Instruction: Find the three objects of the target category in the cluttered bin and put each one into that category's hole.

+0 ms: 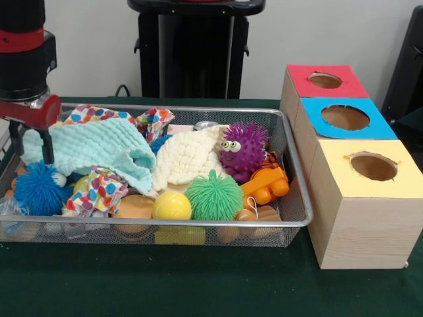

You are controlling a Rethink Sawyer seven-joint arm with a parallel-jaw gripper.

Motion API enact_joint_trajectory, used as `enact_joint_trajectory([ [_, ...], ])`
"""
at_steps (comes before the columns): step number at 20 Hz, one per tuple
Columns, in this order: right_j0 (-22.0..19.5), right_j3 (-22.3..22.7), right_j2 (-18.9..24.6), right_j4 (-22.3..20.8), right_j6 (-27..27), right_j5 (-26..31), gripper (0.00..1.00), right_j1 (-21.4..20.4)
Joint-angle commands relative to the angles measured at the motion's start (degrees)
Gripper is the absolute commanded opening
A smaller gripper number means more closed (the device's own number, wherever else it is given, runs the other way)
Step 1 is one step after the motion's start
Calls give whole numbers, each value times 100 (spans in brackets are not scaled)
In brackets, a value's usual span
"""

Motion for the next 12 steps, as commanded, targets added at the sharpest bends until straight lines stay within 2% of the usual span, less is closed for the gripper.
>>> enact_joint_trajectory([
  [1,133,-359,317,-641,-524,13,100,372],
  [7,129,-497,398,-818,-455,-4,100,487],
  [12,136,-790,469,-984,-469,-161,100,783],
])
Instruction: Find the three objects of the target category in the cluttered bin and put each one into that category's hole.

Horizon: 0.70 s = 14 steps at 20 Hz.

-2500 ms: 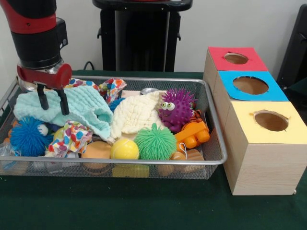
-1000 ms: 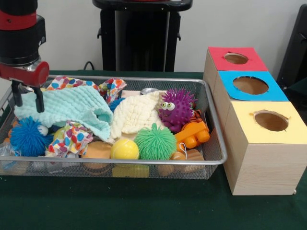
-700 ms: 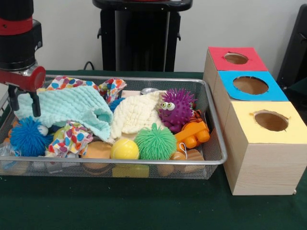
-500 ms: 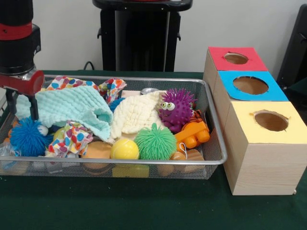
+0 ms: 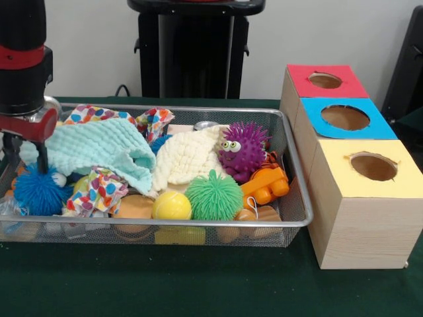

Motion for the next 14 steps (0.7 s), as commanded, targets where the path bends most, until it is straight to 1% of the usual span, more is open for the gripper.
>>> enact_joint_trajectory([
  [1,85,-498,477,-512,-480,-202,100,594],
  [5,90,-867,587,-765,-625,-455,100,996],
  [7,43,-938,677,-859,-728,-567,100,1110],
  [14,-1,-913,791,-1012,-814,-488,100,1048],
])
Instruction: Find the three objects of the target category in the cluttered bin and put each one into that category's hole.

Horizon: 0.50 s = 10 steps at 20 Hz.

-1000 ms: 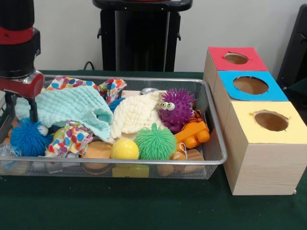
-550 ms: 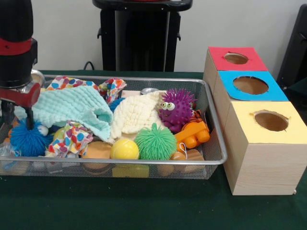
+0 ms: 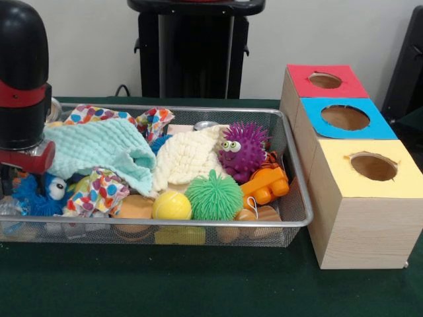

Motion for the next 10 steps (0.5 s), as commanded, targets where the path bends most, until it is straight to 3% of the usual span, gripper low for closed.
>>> enact_joint_trajectory([
  [1,-30,-215,656,-534,-817,-309,100,367],
  [10,-40,-175,693,-497,-694,-36,100,264],
])
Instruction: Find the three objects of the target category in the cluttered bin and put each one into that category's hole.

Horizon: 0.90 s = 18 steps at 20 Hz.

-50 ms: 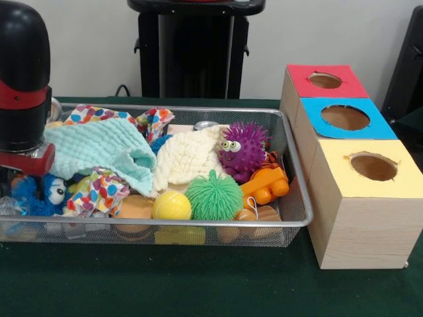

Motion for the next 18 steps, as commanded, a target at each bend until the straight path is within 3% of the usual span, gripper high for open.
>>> enact_joint_trajectory([
  [1,-32,-139,610,-299,-683,3,0,286],
  [13,-112,6,680,-405,-529,-231,0,222],
  [16,-82,218,653,-352,-442,-164,0,-18],
  [18,18,527,530,-219,-321,161,0,-465],
])
